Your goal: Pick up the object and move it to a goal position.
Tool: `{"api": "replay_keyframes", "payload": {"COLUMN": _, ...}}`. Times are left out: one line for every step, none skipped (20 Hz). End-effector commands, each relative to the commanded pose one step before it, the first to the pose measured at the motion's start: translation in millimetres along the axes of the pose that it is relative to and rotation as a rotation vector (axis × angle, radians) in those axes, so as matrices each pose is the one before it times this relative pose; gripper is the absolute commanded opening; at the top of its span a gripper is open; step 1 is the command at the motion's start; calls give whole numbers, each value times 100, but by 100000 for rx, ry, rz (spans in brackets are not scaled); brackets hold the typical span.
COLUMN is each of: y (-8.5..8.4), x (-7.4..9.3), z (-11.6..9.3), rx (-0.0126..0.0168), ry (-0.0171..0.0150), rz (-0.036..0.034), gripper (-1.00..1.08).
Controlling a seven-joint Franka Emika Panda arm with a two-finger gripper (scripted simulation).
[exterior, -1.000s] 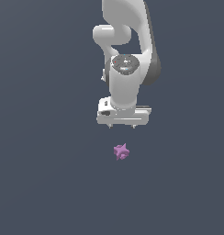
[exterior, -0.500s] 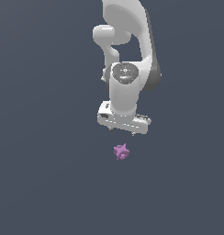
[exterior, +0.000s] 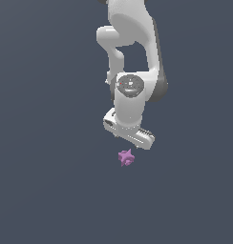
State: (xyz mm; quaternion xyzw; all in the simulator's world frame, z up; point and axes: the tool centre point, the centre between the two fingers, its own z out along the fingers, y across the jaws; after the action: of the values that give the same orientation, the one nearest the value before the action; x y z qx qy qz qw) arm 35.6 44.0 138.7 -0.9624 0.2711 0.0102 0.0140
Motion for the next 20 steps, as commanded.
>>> {"api": "replay_keyframes", "payload": {"y": -182, "x": 308, "z": 477, "rx": -119, "ry": 168, "rz": 6917, "gripper": 100}}
{"api": "replay_keyframes", "payload": {"y": -78, "x": 113, "z": 189, "rx": -51, "ry": 74, "rz": 2693, "gripper": 100}}
{"api": "replay_keyframes", "payload": {"y": -81, "x": 110, "z": 190, "rx": -52, "ry": 80, "rz": 2690, "gripper": 100}}
{"api": "replay_keyframes", "payload": {"y": -84, "x": 107, "z": 190, "rx": -53, "ry": 86, "rz": 2686, "gripper": 100}}
{"api": "replay_keyframes", "payload": {"y": -86, "x": 104, "z": 190, "rx": -53, "ry": 92, "rz": 2683, "gripper": 100}}
{"api": "replay_keyframes", "payload": {"y": -89, "x": 100, "z": 190, "rx": -54, "ry": 99, "rz": 2678, "gripper": 100}}
{"api": "replay_keyframes", "payload": {"y": -91, "x": 97, "z": 190, "rx": -53, "ry": 105, "rz": 2676, "gripper": 100}}
{"api": "replay_keyframes", "payload": {"y": -94, "x": 93, "z": 190, "rx": -52, "ry": 111, "rz": 2672, "gripper": 100}}
{"api": "replay_keyframes", "payload": {"y": -96, "x": 90, "z": 190, "rx": -51, "ry": 118, "rz": 2669, "gripper": 100}}
{"api": "replay_keyframes", "payload": {"y": -98, "x": 86, "z": 190, "rx": -50, "ry": 124, "rz": 2664, "gripper": 100}}
{"api": "replay_keyframes", "payload": {"y": -100, "x": 82, "z": 190, "rx": -48, "ry": 131, "rz": 2661, "gripper": 100}}
{"api": "replay_keyframes", "payload": {"y": -102, "x": 79, "z": 190, "rx": -46, "ry": 137, "rz": 2657, "gripper": 100}}
{"api": "replay_keyframes", "payload": {"y": -104, "x": 74, "z": 190, "rx": -44, "ry": 143, "rz": 2653, "gripper": 100}}
{"api": "replay_keyframes", "payload": {"y": -104, "x": 70, "z": 187, "rx": -40, "ry": 148, "rz": 2613, "gripper": 100}}
{"api": "replay_keyframes", "payload": {"y": -100, "x": 63, "z": 178, "rx": -36, "ry": 146, "rz": 2482, "gripper": 100}}
{"api": "replay_keyframes", "payload": {"y": -96, "x": 56, "z": 168, "rx": -31, "ry": 143, "rz": 2345, "gripper": 100}}
{"api": "replay_keyframes", "payload": {"y": -91, "x": 50, "z": 159, "rx": -26, "ry": 139, "rz": 2208, "gripper": 100}}
{"api": "replay_keyframes", "payload": {"y": -87, "x": 44, "z": 149, "rx": -22, "ry": 135, "rz": 2072, "gripper": 100}}
{"api": "replay_keyframes", "payload": {"y": -82, "x": 39, "z": 139, "rx": -18, "ry": 129, "rz": 1935, "gripper": 100}}
{"api": "replay_keyframes", "payload": {"y": -77, "x": 34, "z": 130, "rx": -15, "ry": 123, "rz": 1800, "gripper": 100}}
